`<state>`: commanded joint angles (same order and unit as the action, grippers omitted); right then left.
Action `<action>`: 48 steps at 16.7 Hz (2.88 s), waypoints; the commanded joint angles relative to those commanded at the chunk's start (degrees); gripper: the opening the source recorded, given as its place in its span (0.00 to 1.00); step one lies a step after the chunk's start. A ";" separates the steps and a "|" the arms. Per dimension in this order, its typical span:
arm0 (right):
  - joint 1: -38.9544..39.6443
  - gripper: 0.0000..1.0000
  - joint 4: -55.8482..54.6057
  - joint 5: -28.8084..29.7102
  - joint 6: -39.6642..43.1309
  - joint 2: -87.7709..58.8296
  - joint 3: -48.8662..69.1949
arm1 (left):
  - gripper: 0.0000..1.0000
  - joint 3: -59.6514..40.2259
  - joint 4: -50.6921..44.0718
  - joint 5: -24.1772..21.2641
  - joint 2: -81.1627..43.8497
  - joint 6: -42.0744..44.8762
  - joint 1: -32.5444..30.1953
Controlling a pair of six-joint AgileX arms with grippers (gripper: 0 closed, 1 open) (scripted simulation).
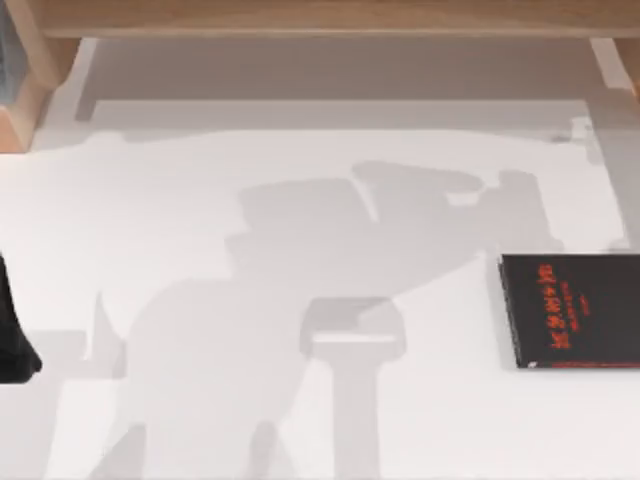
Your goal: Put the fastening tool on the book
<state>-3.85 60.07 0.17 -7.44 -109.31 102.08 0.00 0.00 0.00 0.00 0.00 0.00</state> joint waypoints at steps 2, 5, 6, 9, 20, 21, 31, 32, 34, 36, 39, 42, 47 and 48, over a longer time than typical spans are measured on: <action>3.19 0.00 -1.27 0.05 -0.95 2.83 -5.55 | 1.00 0.00 0.00 0.00 0.00 0.00 0.00; 7.26 0.00 -2.89 0.22 -2.12 6.07 -13.90 | 1.00 0.00 0.00 0.00 0.00 0.00 0.00; 8.37 0.00 -3.35 0.30 -2.44 6.87 -16.57 | 1.00 0.00 0.00 0.00 0.00 0.00 0.00; 11.06 0.00 -4.57 0.53 -3.19 8.65 -23.85 | 1.00 0.00 0.00 0.00 0.00 0.00 0.00; 13.91 0.00 -6.09 0.77 -3.77 9.98 -32.42 | 1.00 0.00 0.00 0.00 0.00 0.00 0.00; 13.63 0.00 -6.01 0.73 -3.84 9.72 -32.30 | 1.00 0.00 0.00 0.00 0.00 0.00 0.00; 13.93 0.00 -12.70 0.78 -3.83 7.27 -36.31 | 1.00 0.00 0.00 0.00 0.00 0.00 0.00; 13.93 0.00 -12.70 0.78 -3.83 7.27 -36.31 | 1.00 0.00 0.00 0.00 0.00 0.00 0.00; 13.93 0.15 -12.70 0.78 -3.83 7.27 -36.31 | 1.00 0.00 0.00 0.00 0.00 0.00 0.00; 13.93 0.30 -12.70 0.78 -3.83 7.27 -36.31 | 1.00 0.00 0.00 0.00 0.00 0.00 0.00; 13.93 0.53 -12.70 0.78 -3.83 7.27 -36.31 | 1.00 0.00 0.00 0.00 0.00 0.00 0.00; 13.93 0.75 -12.70 0.78 -3.83 7.27 -36.31 | 1.00 0.00 0.00 0.00 0.00 0.00 0.00; 13.93 1.00 -12.70 0.78 -3.83 7.27 -36.31 | 1.00 0.00 0.00 0.00 0.00 0.00 0.00; 13.93 1.00 -12.70 0.78 -3.83 7.27 -36.31 | 1.00 0.00 0.00 0.00 0.00 0.00 0.00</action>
<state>10.09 47.37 0.95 -11.28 -102.04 65.78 0.00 0.00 0.00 0.00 0.00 0.00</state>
